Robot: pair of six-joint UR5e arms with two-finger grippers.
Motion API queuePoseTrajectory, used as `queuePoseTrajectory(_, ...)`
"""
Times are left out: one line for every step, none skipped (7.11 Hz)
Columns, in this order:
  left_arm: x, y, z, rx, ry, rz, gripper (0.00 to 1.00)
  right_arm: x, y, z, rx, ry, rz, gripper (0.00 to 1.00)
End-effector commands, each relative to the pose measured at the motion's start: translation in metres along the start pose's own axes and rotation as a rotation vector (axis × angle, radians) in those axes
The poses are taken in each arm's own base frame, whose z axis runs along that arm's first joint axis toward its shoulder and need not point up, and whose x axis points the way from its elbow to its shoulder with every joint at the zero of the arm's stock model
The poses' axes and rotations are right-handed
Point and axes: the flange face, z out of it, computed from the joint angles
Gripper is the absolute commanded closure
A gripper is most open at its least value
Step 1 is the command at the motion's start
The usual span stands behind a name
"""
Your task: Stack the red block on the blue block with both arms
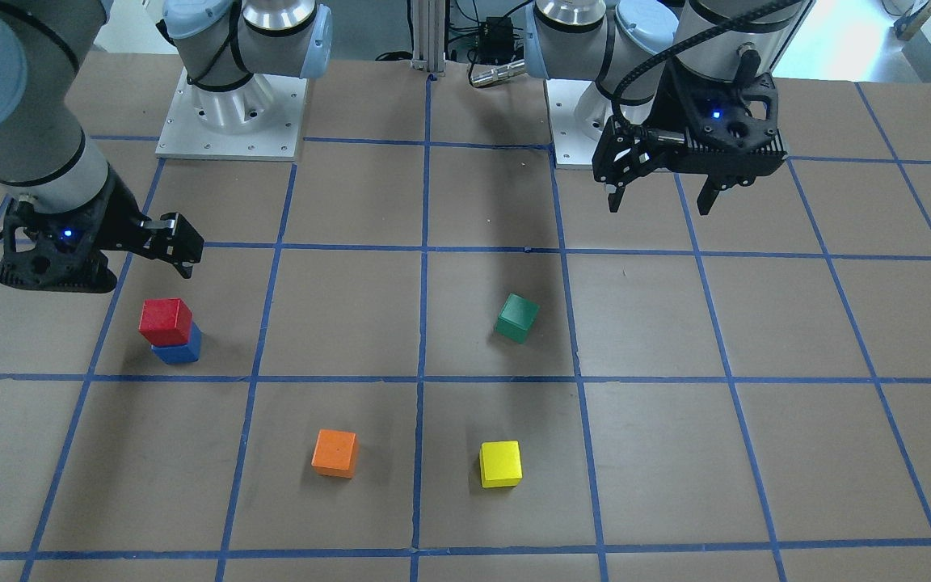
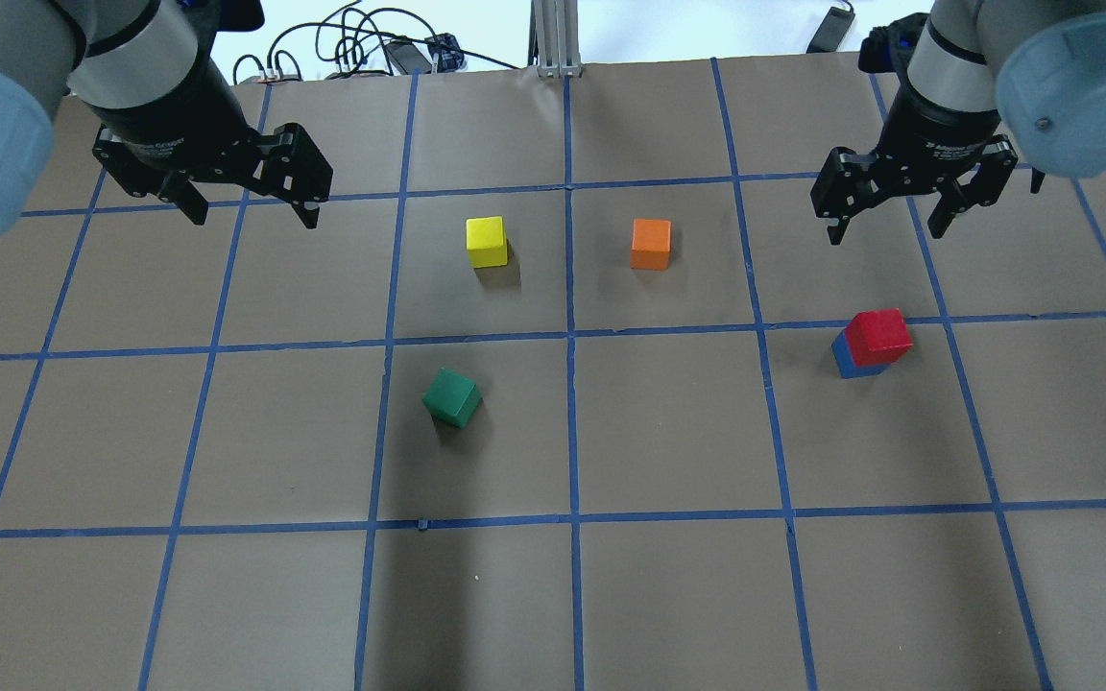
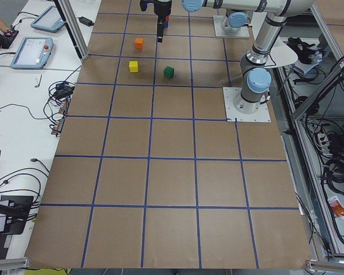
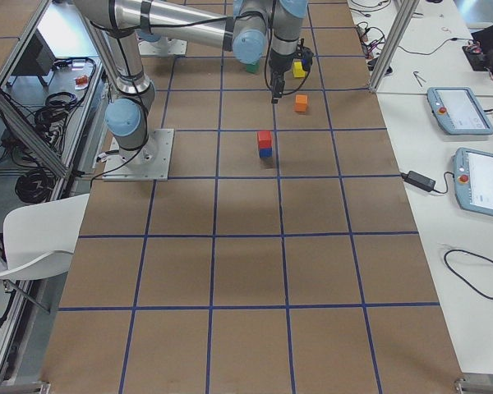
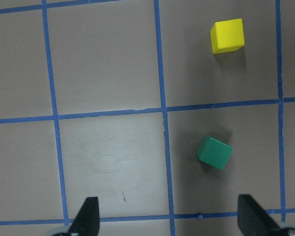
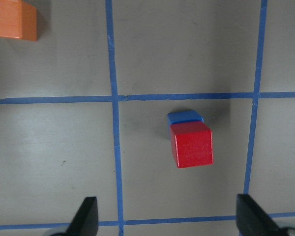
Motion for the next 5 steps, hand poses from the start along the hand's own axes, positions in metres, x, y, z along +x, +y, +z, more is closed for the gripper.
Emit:
queuePoseTrajectory(0.001,0.0,0.0,0.0,0.001,0.003,0.0,-0.046,0.012,-0.011,0.004,-0.028,-0.034,0.0)
queuePoseTrajectory(0.001,0.0,0.0,0.0,0.001,0.003,0.0,-0.05,0.015,-0.01,-0.033,-0.078,-0.033,0.0)
queuePoseTrajectory(0.0,0.0,0.001,-0.001,0.001,0.001,0.0,-0.045,0.013,-0.015,-0.033,-0.07,-0.026,0.0)
queuePoseTrajectory(0.0,0.0,0.001,-0.001,0.001,0.001,0.0,-0.039,0.012,-0.022,-0.027,-0.025,-0.026,0.0)
queuePoseTrajectory(0.0,0.0,0.001,-0.001,0.001,0.001,0.0,-0.038,0.014,-0.034,-0.036,-0.017,-0.027,0.0)
